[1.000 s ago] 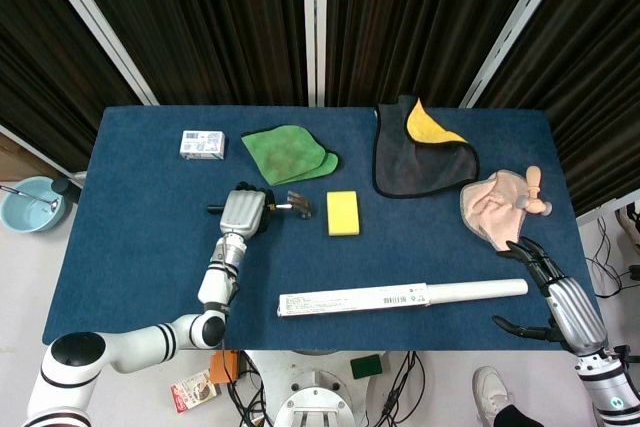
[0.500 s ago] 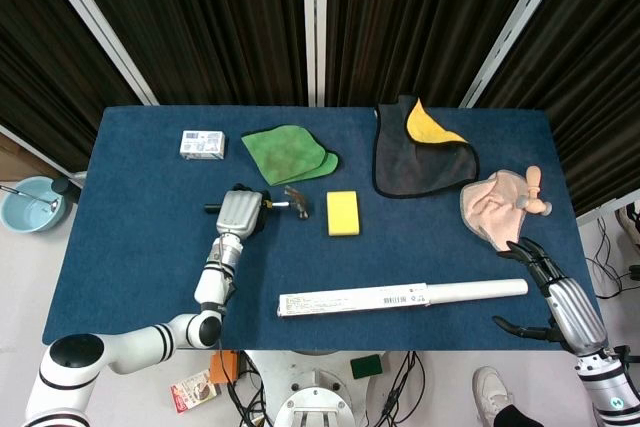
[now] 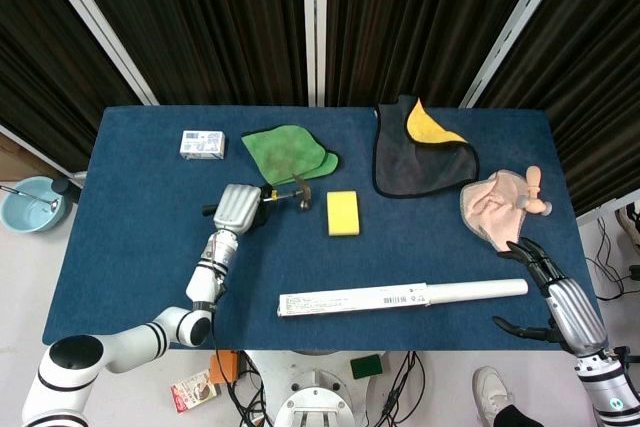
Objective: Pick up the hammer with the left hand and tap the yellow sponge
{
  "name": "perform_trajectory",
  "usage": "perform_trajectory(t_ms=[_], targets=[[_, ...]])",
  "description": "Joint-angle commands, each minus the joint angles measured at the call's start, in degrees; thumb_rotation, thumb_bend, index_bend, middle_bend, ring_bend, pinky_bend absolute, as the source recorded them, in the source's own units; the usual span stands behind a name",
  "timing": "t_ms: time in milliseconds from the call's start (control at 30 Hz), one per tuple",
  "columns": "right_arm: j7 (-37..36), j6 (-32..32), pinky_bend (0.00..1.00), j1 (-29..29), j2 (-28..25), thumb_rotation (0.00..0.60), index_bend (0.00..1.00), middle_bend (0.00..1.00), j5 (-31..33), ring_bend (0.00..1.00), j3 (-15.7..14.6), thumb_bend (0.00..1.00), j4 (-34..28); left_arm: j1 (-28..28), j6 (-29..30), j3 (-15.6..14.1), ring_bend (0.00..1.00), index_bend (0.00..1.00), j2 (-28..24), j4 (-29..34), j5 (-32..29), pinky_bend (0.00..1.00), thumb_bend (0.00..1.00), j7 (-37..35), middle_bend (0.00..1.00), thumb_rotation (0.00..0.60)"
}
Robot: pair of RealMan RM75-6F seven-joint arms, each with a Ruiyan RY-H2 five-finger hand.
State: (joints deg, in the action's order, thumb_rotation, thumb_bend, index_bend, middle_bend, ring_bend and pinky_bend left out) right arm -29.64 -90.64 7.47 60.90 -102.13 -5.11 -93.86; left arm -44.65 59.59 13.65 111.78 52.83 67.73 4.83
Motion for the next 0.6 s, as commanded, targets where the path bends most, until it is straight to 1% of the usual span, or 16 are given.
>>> perform_trajectory(t_ms=[33,167,267,400,500,600], targets=[[0.1,0.0,0.18,0.0,-0.1,0.6,0.09,0.2,0.0,0.03,0.0,0.11,-0.1,0.1,3.5,-1.8,0.66,0.78,0.4,-5.1,6.7,0.66,0.68,-10.0,0.76,0.6],[0.5,0.1,0.18,-0.1,-0.2,0.6,0.09,0.2,0.0,0.03,0.0,0.11,-0.5,-0.1,8.2,-2.3,0.69,0.8,1.2,-9.1,11.3,0.71,0.7,-19.1,0.77,0.6],[0.9,0.2,0.18,-0.1,-0.3,0.6,0.09,0.2,-0.1,0.03,0.0,0.11,-0.9,-0.4,11.1,-2.9,0.71,0.8,1.9,-11.9,14.0,0.78,0.7,-23.9,0.78,0.6],[1.4,0.5,0.18,-0.1,-0.3,0.6,0.09,0.2,0.0,0.03,0.0,0.11,-1.3,-1.2,14.0,-4.3,0.74,0.8,3.4,-16.3,17.2,0.86,0.7,-27.2,0.81,0.6],[1.6,0.7,0.18,-0.1,-0.3,0.6,0.09,0.2,0.2,0.03,0.0,0.11,-1.5,-1.9,16.1,-5.3,0.75,0.8,5.1,-19.9,19.2,0.9,0.7,-28.7,0.82,0.6],[1.9,1.0,0.18,-0.2,-0.2,0.6,0.09,0.2,0.4,0.03,0.0,0.11,-1.6,-2.8,16.7,-6.4,0.78,0.81,6.6,-23.0,20.8,0.93,0.7,-29.9,0.83,0.6]])
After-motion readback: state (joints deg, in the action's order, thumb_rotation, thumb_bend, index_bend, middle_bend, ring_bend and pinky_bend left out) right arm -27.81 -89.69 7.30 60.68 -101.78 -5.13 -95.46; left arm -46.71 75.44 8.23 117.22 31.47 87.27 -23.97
